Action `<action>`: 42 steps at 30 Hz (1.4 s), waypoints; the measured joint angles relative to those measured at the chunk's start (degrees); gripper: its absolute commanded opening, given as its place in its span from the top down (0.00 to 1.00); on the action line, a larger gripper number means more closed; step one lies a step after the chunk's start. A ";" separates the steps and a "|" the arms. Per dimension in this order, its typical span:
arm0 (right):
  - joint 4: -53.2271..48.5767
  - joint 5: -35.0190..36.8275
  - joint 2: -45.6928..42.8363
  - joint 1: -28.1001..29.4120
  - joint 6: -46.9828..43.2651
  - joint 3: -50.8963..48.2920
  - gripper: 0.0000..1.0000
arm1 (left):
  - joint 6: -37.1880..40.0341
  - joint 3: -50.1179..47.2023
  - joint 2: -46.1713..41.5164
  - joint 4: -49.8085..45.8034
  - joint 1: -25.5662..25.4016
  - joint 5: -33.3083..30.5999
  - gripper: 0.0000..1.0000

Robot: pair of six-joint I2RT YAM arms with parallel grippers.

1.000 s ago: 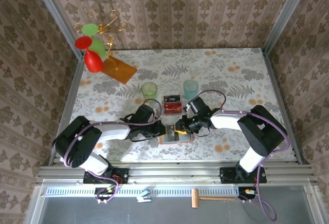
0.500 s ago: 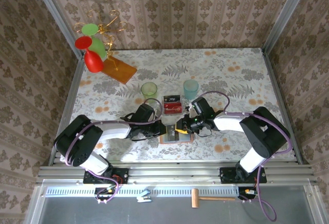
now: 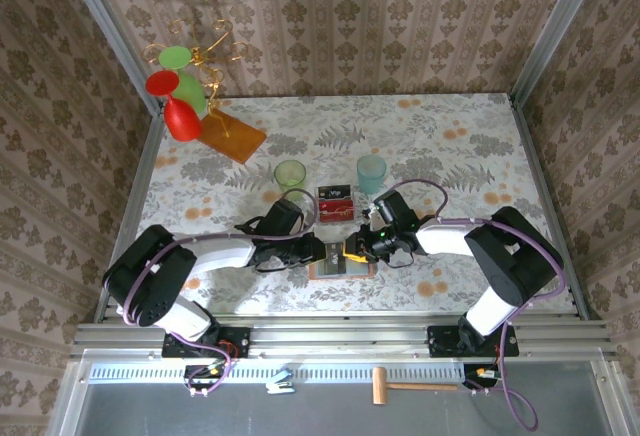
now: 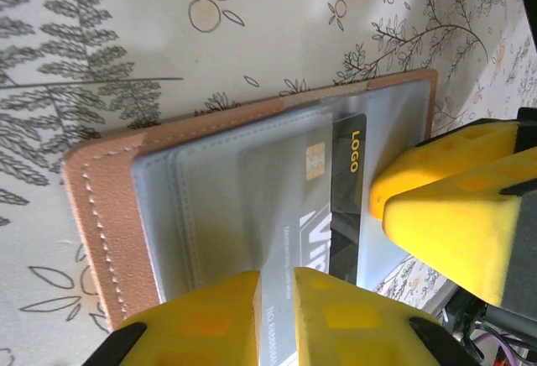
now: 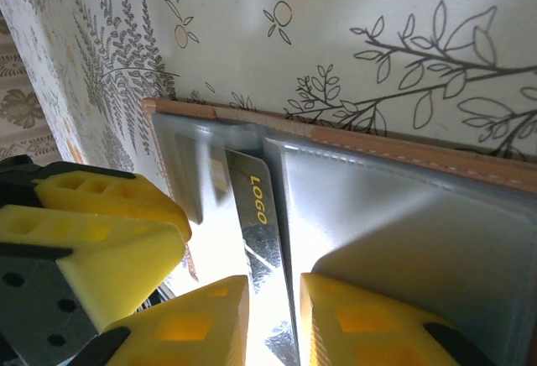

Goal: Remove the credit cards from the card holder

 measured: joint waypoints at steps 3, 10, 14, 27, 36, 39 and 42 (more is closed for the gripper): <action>0.39 -0.20 0.22 0.00 0.00 0.00 0.78 | -0.02 0.00 0.02 0.00 -0.33 0.00 0.85; 1.11 -0.83 1.03 -0.02 0.02 0.00 0.78 | -0.04 -0.15 1.49 0.96 -0.33 0.07 0.86; 2.27 -1.73 1.53 -0.02 0.22 0.00 0.79 | -0.28 -0.28 1.97 2.45 -0.33 0.20 0.87; 2.82 -1.88 1.75 -0.07 0.20 -0.24 0.90 | -0.46 -0.61 2.38 3.93 -0.33 0.42 0.87; -1.11 -1.88 -2.19 -1.70 -1.95 -0.26 0.94 | -0.46 -2.03 0.42 3.26 -0.31 -0.28 0.86; -3.04 -1.88 -3.69 -2.43 -2.99 -0.26 0.95 | -0.46 -2.29 -0.39 2.32 -0.26 -0.48 0.86; -5.11 -1.77 -5.60 -2.99 -3.98 -0.26 0.96 | -0.44 -2.56 -1.36 1.18 0.04 -0.70 0.85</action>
